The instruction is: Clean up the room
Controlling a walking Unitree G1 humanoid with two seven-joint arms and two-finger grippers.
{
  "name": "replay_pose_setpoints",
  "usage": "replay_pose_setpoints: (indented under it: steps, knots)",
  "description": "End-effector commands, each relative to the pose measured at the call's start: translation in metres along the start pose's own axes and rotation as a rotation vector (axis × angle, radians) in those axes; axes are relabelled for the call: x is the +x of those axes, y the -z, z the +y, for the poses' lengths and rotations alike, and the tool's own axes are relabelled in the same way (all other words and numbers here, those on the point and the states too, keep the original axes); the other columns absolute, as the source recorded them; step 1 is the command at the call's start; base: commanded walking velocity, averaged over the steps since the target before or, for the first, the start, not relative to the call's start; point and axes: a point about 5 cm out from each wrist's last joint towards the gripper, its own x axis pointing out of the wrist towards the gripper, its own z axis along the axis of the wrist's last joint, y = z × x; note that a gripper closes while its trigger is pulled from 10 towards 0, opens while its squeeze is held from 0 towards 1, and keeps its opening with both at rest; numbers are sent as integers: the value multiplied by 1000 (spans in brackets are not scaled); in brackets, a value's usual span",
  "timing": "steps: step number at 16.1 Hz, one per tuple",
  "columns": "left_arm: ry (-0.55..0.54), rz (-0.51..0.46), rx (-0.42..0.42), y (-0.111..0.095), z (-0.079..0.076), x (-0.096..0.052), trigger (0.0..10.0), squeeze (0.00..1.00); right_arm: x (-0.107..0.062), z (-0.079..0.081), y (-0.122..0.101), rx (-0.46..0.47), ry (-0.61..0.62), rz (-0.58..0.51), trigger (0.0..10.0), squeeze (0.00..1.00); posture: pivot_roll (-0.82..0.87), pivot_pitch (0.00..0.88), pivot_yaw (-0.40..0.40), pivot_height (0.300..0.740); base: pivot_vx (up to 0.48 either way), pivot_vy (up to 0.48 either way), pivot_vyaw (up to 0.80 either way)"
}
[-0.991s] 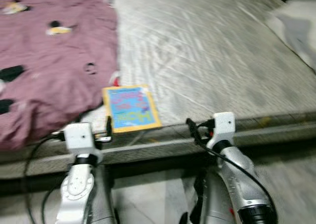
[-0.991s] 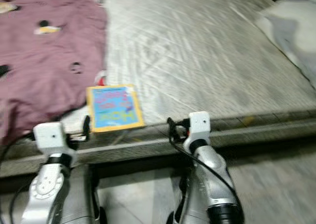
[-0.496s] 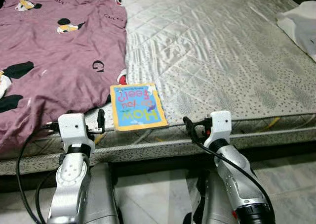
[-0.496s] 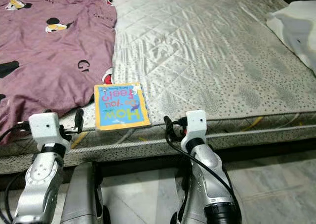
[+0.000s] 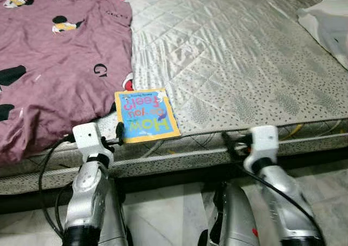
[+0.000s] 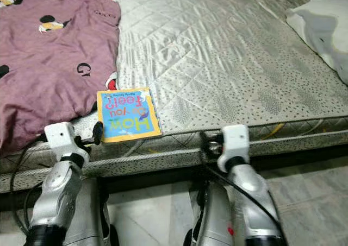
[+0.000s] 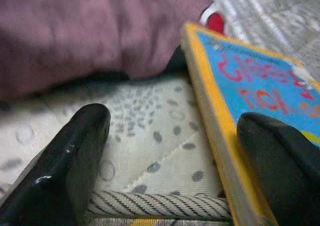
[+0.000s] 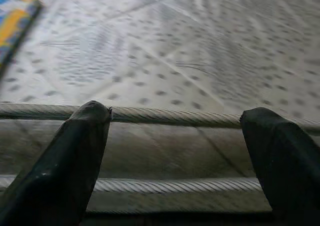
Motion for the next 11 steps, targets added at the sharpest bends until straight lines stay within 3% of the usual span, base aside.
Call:
replay_pose_setpoints:
  steps: [1,4,8,11]
  knots:
    - [-13,36,-38,7,2,0,10000,0,-4,-5,0,-4,17,6,10000,0,-138,238,-68,490,0,0,0]
    - [37,130,-101,22,-2,4,10000,0,-6,2,-8,9,-7,-9,10000,0,-152,245,-68,490,0,0,0]
    - [84,172,-121,25,-8,12,10000,0,-9,3,-9,5,-29,-7,10000,0,-163,247,-68,490,0,0,0]
    - [198,229,-147,30,-19,13,10000,0,-4,10,-13,8,-39,-20,10000,0,-157,241,-59,490,0,0,0]
